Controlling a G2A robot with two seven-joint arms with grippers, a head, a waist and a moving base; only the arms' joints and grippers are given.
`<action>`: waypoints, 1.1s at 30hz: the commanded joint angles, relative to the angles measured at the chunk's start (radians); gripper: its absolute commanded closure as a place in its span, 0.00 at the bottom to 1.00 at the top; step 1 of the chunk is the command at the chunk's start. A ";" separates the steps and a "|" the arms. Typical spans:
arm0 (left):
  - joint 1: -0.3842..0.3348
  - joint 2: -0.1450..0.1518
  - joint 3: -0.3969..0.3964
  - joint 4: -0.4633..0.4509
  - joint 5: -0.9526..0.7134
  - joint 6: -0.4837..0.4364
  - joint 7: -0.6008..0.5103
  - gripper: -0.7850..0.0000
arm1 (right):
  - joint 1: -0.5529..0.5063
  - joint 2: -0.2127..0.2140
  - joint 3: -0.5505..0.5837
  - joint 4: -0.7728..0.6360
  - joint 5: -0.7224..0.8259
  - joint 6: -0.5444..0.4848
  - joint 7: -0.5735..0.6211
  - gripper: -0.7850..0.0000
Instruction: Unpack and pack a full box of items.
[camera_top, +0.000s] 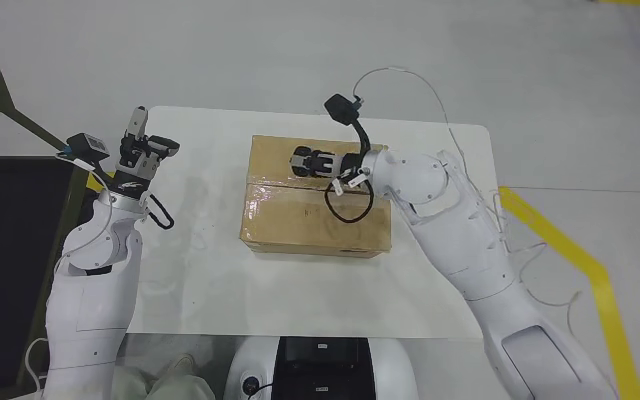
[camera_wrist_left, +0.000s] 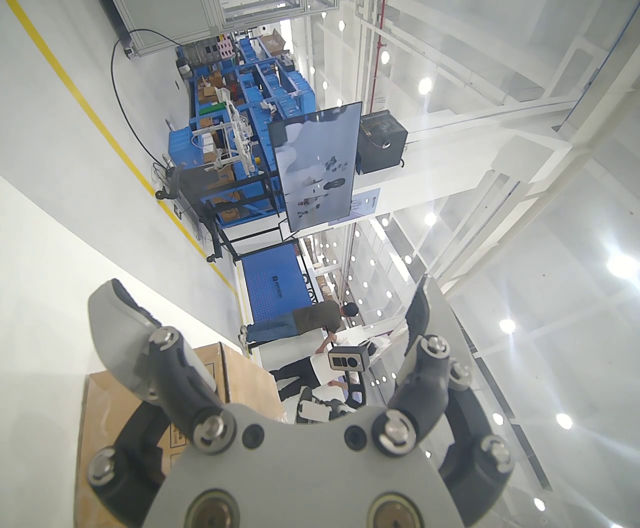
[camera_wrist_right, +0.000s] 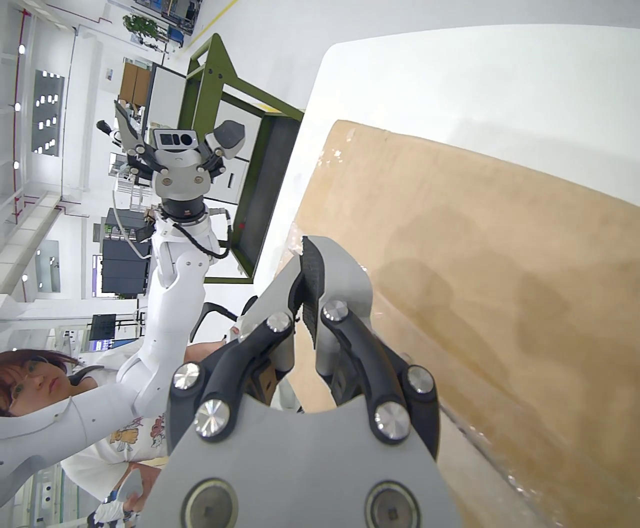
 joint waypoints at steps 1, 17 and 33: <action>0.000 0.000 0.000 0.000 0.000 0.000 0.000 0.00 | 0.029 -0.012 -0.029 0.018 0.047 0.024 0.009 1.00; 0.000 0.000 0.000 0.000 0.000 0.000 0.000 0.00 | 0.235 -0.141 -0.278 0.301 0.243 0.145 -0.009 1.00; 0.000 0.000 0.000 0.000 0.000 0.000 0.000 0.00 | 0.283 -0.183 -0.297 0.420 0.281 0.186 0.020 1.00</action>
